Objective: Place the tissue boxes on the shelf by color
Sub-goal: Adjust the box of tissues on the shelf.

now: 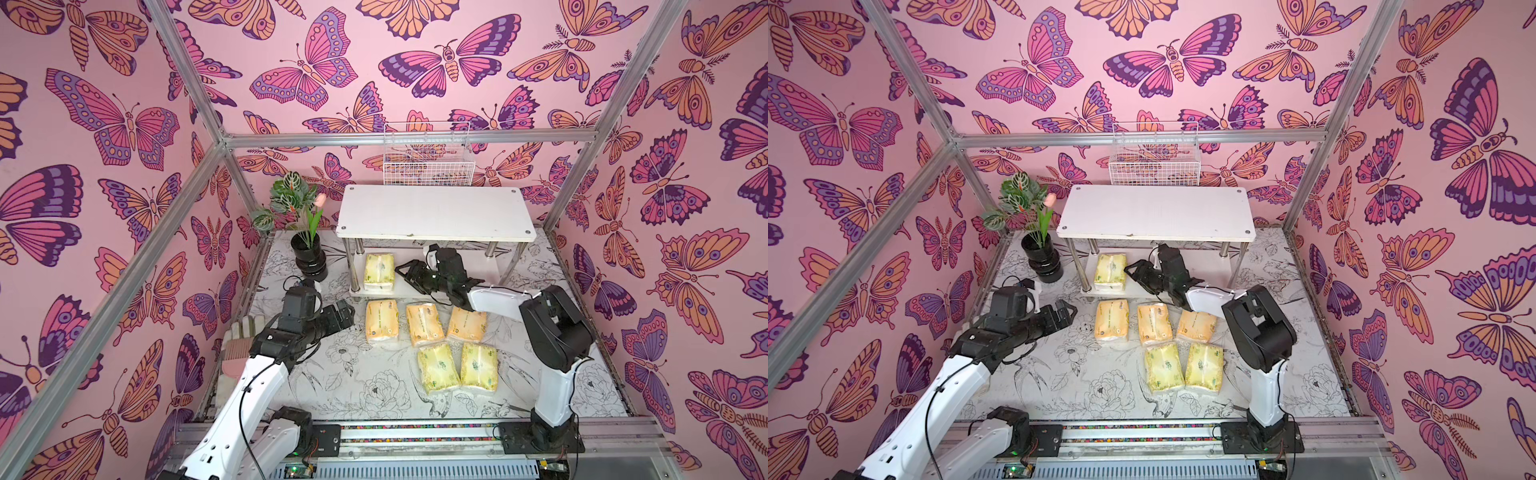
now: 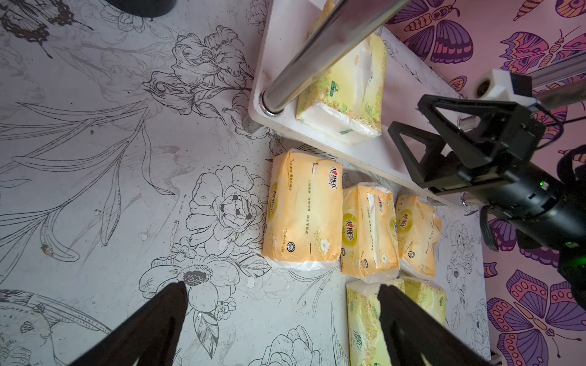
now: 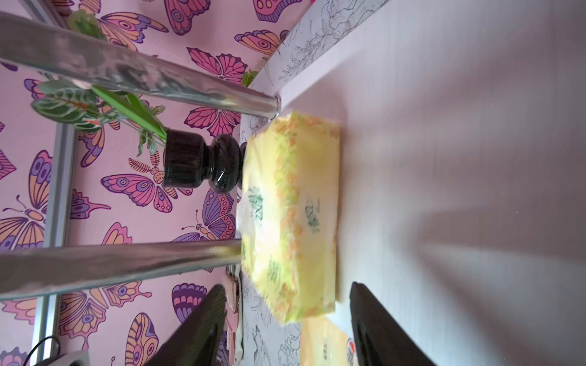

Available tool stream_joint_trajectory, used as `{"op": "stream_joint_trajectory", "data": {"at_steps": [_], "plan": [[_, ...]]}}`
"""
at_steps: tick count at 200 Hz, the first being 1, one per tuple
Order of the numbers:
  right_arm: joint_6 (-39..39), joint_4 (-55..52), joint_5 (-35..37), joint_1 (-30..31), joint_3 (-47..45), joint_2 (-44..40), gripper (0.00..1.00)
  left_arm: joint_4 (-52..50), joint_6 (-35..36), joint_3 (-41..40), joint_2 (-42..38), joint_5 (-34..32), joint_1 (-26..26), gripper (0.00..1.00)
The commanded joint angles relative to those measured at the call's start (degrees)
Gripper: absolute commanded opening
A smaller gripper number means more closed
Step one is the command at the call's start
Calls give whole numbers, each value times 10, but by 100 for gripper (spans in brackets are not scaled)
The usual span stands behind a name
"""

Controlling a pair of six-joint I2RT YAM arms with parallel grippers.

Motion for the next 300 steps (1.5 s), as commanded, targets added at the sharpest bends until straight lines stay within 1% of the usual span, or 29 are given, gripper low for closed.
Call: {"op": "stream_joint_trajectory", "data": {"at_steps": [1, 26, 67, 137, 202, 248, 267, 283, 300], "plan": [[-15, 22, 7, 30, -19, -31, 65, 8, -2, -11, -11, 9, 1, 100], [-12, 25, 15, 64, -25, -28, 66, 8, -3, -11, -16, 10, 1, 99], [17, 55, 13, 94, 5, 24, 65, 7, -4, -10, -21, 12, 1, 99], [31, 57, 15, 96, 72, 94, 65, 7, -10, -14, -30, 15, 2, 99], [31, 43, 13, 96, 105, 123, 65, 6, -14, -24, -40, 17, 1, 100], [22, 37, 4, 94, 110, 124, 65, 6, -15, -25, -41, 17, 2, 99], [26, 40, -12, 95, 106, 116, 65, 6, -14, -23, -39, 20, 2, 99], [27, 50, -24, 96, 76, 87, 65, 7, -14, -23, -39, 24, 2, 99], [8, 42, -34, 98, 24, 29, 65, 6, -10, -24, -41, 33, 2, 100]]}}
